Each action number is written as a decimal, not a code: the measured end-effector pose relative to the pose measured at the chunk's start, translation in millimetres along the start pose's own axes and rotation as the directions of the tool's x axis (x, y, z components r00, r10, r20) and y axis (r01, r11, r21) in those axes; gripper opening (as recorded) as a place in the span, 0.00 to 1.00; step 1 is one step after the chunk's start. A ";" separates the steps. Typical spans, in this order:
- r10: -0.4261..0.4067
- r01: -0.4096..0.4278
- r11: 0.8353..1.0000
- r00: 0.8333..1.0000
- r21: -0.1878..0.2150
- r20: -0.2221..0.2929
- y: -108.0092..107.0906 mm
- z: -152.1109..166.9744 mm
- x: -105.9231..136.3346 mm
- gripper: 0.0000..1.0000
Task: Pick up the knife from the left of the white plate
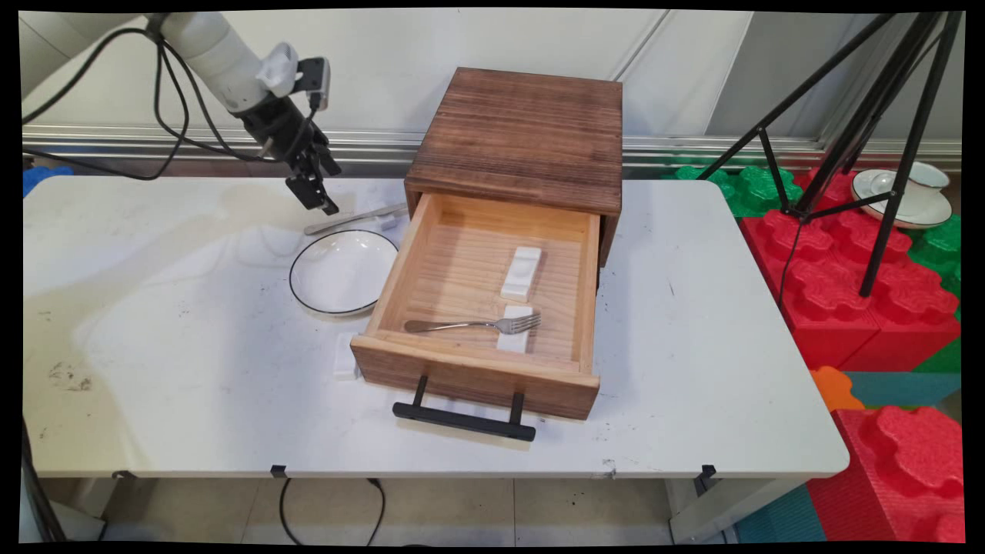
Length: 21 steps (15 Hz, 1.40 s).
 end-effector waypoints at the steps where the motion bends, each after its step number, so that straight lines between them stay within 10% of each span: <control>1: -0.002 0.002 1.000 1.000 0.003 0.010 -2.7 6.0 -1.0 1.00; 21: -0.008 0.007 1.000 0.998 0.007 0.065 -22.7 77.4 0.6 1.00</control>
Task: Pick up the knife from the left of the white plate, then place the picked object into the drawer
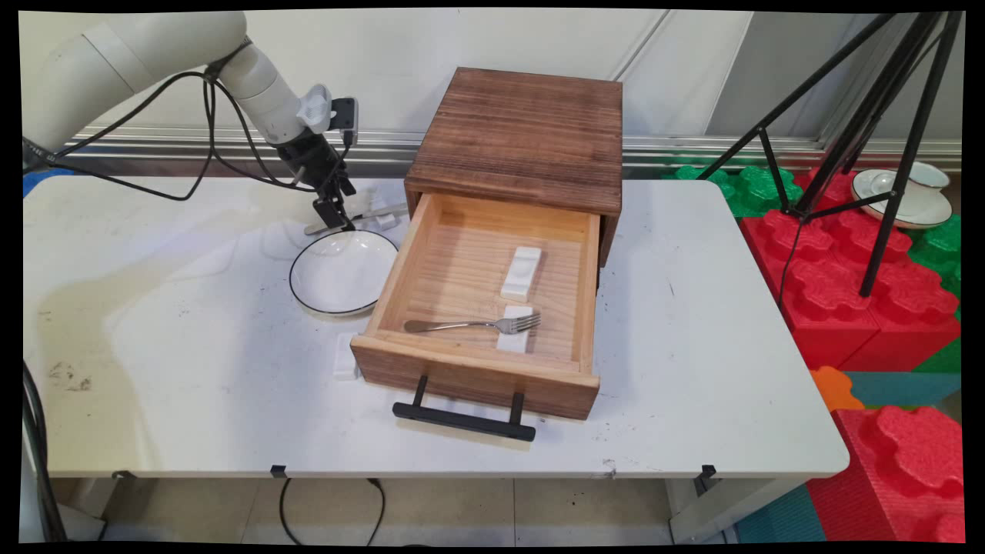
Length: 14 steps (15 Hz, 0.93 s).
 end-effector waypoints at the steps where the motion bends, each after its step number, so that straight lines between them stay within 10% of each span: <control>1: -0.001 0.001 1.000 1.000 0.000 -0.002 -0.1 2.2 1.0 1.00; 2: -0.003 0.003 1.000 1.000 -0.001 -0.004 -0.2 4.0 2.0 1.00; 3: -0.004 0.004 1.000 1.000 -0.001 -0.006 -0.3 5.3 2.7 0.00; 14: -0.021 0.021 1.000 1.000 -0.007 -0.014 2.9 9.0 5.3 0.00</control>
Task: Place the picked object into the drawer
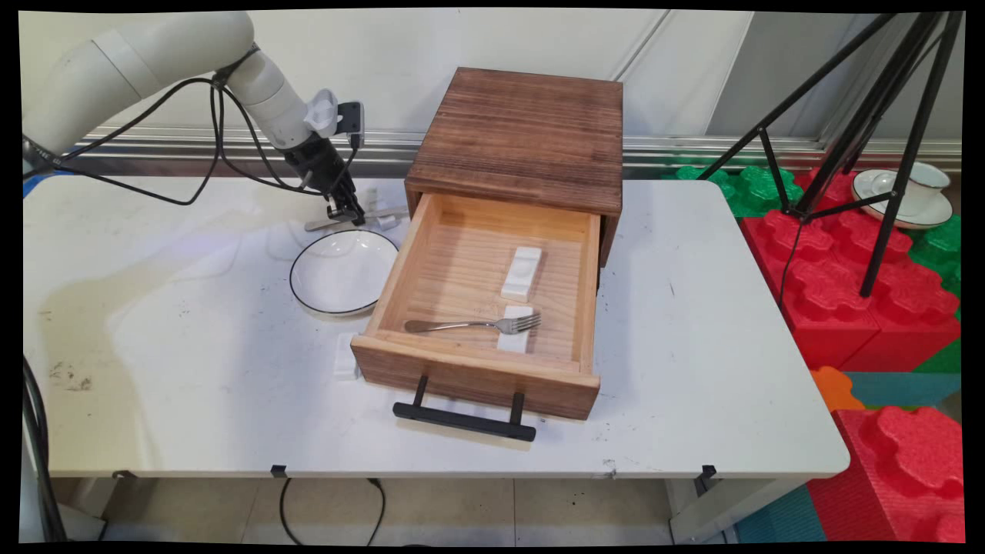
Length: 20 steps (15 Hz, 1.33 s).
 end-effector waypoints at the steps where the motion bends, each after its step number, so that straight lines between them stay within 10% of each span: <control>1: -0.002 0.002 1.000 1.000 0.000 -0.002 0.3 -1.0 0.1 0.00; 20: 0.077 -0.078 0.997 0.996 -0.024 -0.036 17.8 -95.6 -31.4 0.00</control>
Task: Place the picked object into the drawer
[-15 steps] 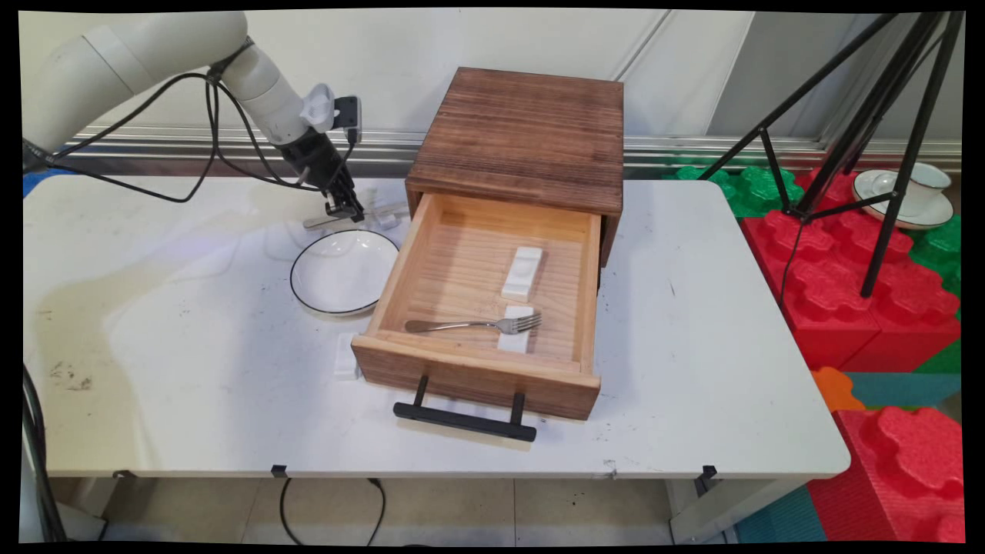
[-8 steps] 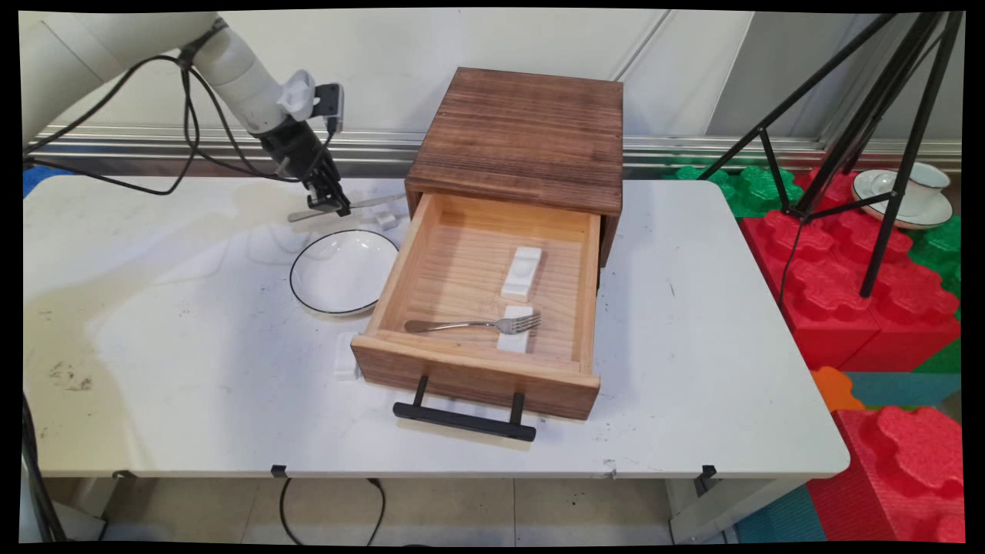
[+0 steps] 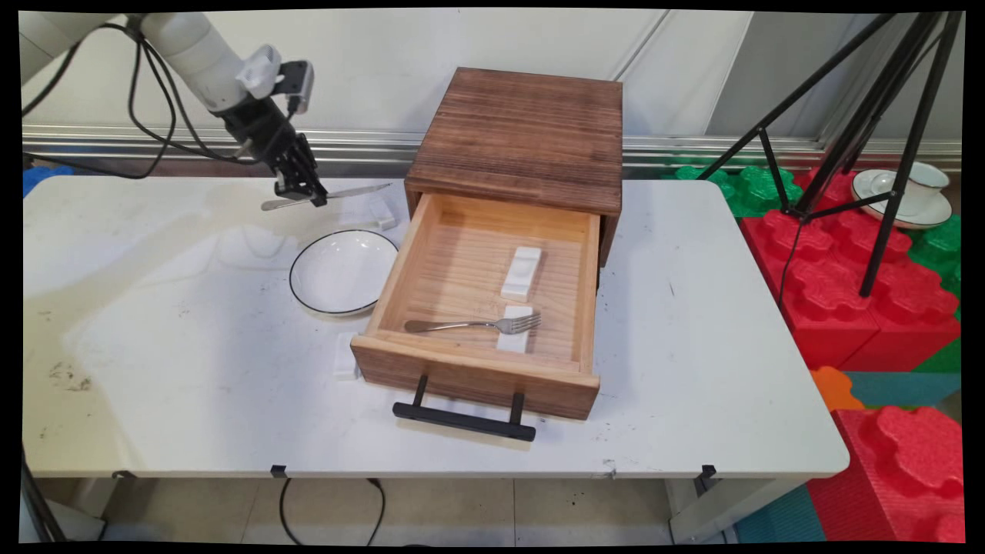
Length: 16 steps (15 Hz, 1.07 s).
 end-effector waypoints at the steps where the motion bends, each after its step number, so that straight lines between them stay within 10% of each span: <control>1: 0.004 -0.004 1.000 1.000 -0.004 -0.004 1.3 -5.4 -1.2 0.00; 16: 0.086 -0.103 0.990 0.982 -0.096 -0.167 44.8 -91.8 22.7 0.00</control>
